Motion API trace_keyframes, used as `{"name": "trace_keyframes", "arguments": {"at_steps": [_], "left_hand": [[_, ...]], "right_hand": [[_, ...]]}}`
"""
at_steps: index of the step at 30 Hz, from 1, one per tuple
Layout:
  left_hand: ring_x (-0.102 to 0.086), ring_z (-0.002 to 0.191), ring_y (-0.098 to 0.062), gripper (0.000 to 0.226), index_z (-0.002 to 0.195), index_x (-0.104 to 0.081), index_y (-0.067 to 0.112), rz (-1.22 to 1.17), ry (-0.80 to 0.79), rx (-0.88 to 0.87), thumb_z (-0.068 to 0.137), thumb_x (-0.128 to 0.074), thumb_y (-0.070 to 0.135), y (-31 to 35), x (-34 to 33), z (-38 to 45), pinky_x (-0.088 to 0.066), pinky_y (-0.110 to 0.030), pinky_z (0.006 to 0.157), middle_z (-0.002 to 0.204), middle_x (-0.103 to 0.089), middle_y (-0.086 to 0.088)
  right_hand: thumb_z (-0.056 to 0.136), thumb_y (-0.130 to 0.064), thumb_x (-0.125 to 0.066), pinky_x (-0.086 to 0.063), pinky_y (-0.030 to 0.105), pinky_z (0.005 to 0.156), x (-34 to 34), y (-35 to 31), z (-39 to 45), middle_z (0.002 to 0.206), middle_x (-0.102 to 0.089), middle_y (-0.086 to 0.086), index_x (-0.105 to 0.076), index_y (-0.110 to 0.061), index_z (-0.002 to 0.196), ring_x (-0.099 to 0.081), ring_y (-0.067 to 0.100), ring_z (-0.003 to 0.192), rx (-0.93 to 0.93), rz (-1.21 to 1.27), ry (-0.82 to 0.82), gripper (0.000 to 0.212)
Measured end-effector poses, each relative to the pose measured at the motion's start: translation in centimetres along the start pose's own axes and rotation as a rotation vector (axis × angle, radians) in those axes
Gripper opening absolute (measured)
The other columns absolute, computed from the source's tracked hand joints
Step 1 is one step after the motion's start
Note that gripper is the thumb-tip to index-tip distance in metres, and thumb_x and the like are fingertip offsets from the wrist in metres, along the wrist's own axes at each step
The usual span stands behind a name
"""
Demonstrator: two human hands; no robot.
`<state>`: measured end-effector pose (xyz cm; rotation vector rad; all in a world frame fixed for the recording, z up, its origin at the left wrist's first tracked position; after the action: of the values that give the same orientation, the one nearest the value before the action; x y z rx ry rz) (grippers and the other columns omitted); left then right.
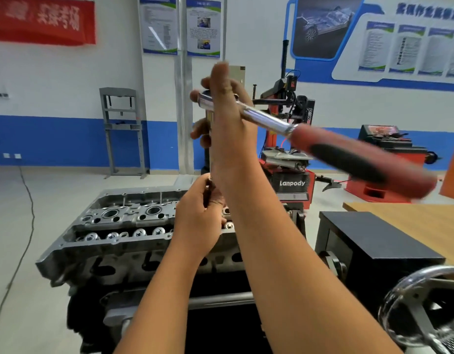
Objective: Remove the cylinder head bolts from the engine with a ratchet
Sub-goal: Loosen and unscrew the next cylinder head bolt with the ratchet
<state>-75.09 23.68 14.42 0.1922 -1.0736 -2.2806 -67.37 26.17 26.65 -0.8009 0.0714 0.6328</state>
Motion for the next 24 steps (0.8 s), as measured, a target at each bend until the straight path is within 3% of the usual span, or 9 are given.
{"name": "trace_keyframes", "arguments": {"at_steps": [2,5,8,10,13,16,18,20,24], "left_hand": [[-0.058,0.055,-0.002,0.026,0.092,-0.061,0.027,-0.033,-0.073,0.062,0.107,-0.048,0.01,-0.4,-0.3,0.1,-0.051,-0.019,0.052,0.069,-0.064,0.018],[-0.059,0.057,-0.005,0.024,0.088,-0.061,0.026,0.067,0.042,0.01,0.104,-0.056,0.009,0.1,0.1,0.1,-0.05,-0.021,0.052,0.073,-0.067,0.016],[-0.064,0.067,-0.006,0.029,0.086,-0.067,0.028,0.1,0.151,-0.058,0.096,-0.065,0.0,0.5,0.2,-0.4,-0.052,-0.019,0.057,0.074,-0.069,0.017],[-0.061,0.062,-0.002,0.032,0.08,-0.068,0.035,0.094,0.207,-0.088,0.095,-0.067,0.006,1.0,0.4,-0.7,-0.047,-0.016,0.056,0.069,-0.067,0.022],[-0.058,0.07,0.005,0.02,0.093,-0.064,0.053,0.026,0.151,-0.08,0.101,-0.053,0.039,1.3,0.3,-0.1,-0.051,-0.028,0.07,0.077,-0.063,0.036],[-0.059,0.067,0.001,0.032,0.087,-0.059,0.048,0.111,-0.038,0.03,0.105,-0.047,0.024,-0.3,-0.7,0.4,-0.05,-0.038,0.066,0.077,-0.066,0.023],[-0.062,0.065,-0.002,0.032,0.083,-0.057,0.039,0.133,-0.038,0.093,0.106,-0.048,0.019,-1.1,-0.6,0.3,-0.054,-0.041,0.065,0.078,-0.067,0.025],[-0.062,0.062,-0.004,0.029,0.079,-0.055,0.032,0.146,0.053,0.069,0.104,-0.055,0.016,-0.9,-0.1,0.0,-0.055,-0.034,0.065,0.075,-0.067,0.026],[-0.059,0.059,-0.002,0.032,0.073,-0.054,0.029,0.192,0.17,-0.031,0.095,-0.072,0.016,0.2,0.2,-0.5,-0.043,-0.014,0.058,0.068,-0.065,0.025]], "right_hand": [[0.098,-0.052,-0.054,-0.039,0.026,0.048,-0.6,0.0,0.4,0.093,-0.074,0.006,-0.062,-0.016,0.097,-0.055,0.016,0.048,-0.095,0.098,-0.076,0.037],[0.104,-0.039,-0.056,-0.039,0.026,0.049,0.4,0.2,0.2,0.091,-0.075,0.012,-0.061,-0.017,0.091,-0.055,0.019,0.048,-0.118,0.178,-0.048,0.025],[0.105,-0.026,-0.061,-0.043,0.025,0.043,1.1,-1.1,-0.2,0.09,-0.067,0.024,-0.059,-0.01,0.092,-0.057,0.032,0.059,0.054,0.128,0.093,0.02],[0.101,-0.02,-0.066,-0.047,0.023,0.042,1.3,-1.7,-0.3,0.082,-0.06,0.017,-0.059,-0.009,0.093,-0.056,0.037,0.064,0.152,0.03,0.137,0.015],[0.093,-0.031,-0.075,-0.047,0.02,0.044,0.7,-1.7,-0.5,0.082,-0.06,0.006,-0.063,-0.011,0.098,-0.061,0.032,0.063,0.176,-0.111,0.099,0.024],[0.07,-0.065,-0.064,-0.043,0.023,0.043,-0.8,-1.2,-0.4,0.095,-0.068,0.011,-0.061,-0.018,0.099,-0.061,0.022,0.053,0.092,-0.081,-0.032,0.055],[0.072,-0.073,-0.058,-0.04,0.026,0.046,-1.3,-0.5,-0.2,0.094,-0.072,0.008,-0.06,-0.018,0.098,-0.056,0.018,0.046,0.008,-0.004,-0.111,0.061],[0.094,-0.066,-0.056,-0.038,0.027,0.047,-0.9,-0.1,0.2,0.091,-0.072,0.011,-0.061,-0.017,0.093,-0.051,0.019,0.045,-0.035,0.09,-0.127,0.05],[0.096,-0.047,-0.057,-0.039,0.028,0.048,0.3,-0.6,0.7,0.089,-0.07,0.013,-0.06,-0.015,0.089,-0.051,0.021,0.043,0.021,0.11,-0.097,0.033]]}}
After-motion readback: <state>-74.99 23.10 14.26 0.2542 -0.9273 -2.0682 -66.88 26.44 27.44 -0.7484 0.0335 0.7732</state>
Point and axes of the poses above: each hand's wrist, its own z-axis towards the middle knuckle, its own x-axis out of the back of the hand, y = z × x, the point moved 9 cm from there along z, towards the middle knuckle
